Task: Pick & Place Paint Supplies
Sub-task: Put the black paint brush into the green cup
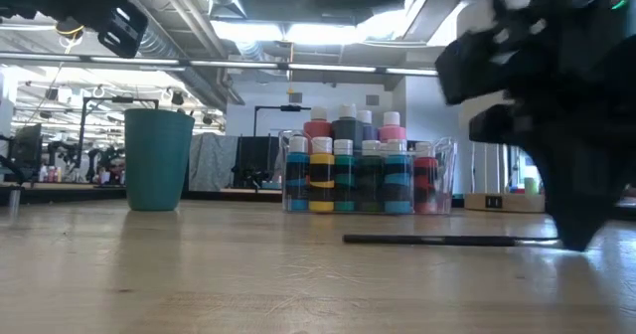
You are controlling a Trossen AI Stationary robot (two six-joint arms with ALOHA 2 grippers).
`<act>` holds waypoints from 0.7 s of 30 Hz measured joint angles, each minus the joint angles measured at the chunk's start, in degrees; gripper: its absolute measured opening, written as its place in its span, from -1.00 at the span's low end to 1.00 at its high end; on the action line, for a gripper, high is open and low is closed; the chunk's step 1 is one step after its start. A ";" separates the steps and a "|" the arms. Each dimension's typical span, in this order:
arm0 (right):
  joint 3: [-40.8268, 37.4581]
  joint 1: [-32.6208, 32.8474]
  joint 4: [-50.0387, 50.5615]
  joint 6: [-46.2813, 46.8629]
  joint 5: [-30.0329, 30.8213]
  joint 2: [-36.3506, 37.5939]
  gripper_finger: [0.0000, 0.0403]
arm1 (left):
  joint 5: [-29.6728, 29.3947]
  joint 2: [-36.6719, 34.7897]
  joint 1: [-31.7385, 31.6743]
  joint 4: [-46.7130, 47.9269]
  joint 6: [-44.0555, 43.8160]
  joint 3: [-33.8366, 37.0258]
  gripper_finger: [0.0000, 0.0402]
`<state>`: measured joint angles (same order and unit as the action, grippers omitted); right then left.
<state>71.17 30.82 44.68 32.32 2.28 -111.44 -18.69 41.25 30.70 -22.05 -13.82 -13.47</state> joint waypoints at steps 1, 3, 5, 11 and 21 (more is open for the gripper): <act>0.58 0.09 0.19 0.00 0.04 0.00 -1.00 | -0.43 0.44 0.00 -0.79 0.00 0.00 -0.73; 1.30 0.32 0.54 -0.17 0.47 0.13 -1.00 | -1.07 1.50 0.00 -2.10 -0.02 0.00 -0.63; 1.31 0.48 1.64 -0.16 1.21 0.14 -1.00 | -1.96 2.81 0.00 -4.16 -0.02 0.00 -0.52; 1.39 1.10 2.30 1.71 2.75 0.20 -1.00 | -4.24 7.81 -0.11 -11.95 0.65 0.00 -0.22; 4.48 0.94 4.08 4.81 5.86 0.28 -1.00 | -8.93 14.51 -0.20 -15.87 9.76 -3.87 -0.11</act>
<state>75.65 31.76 48.75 37.12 8.14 -111.15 -27.62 55.76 30.50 -37.92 -4.06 -17.34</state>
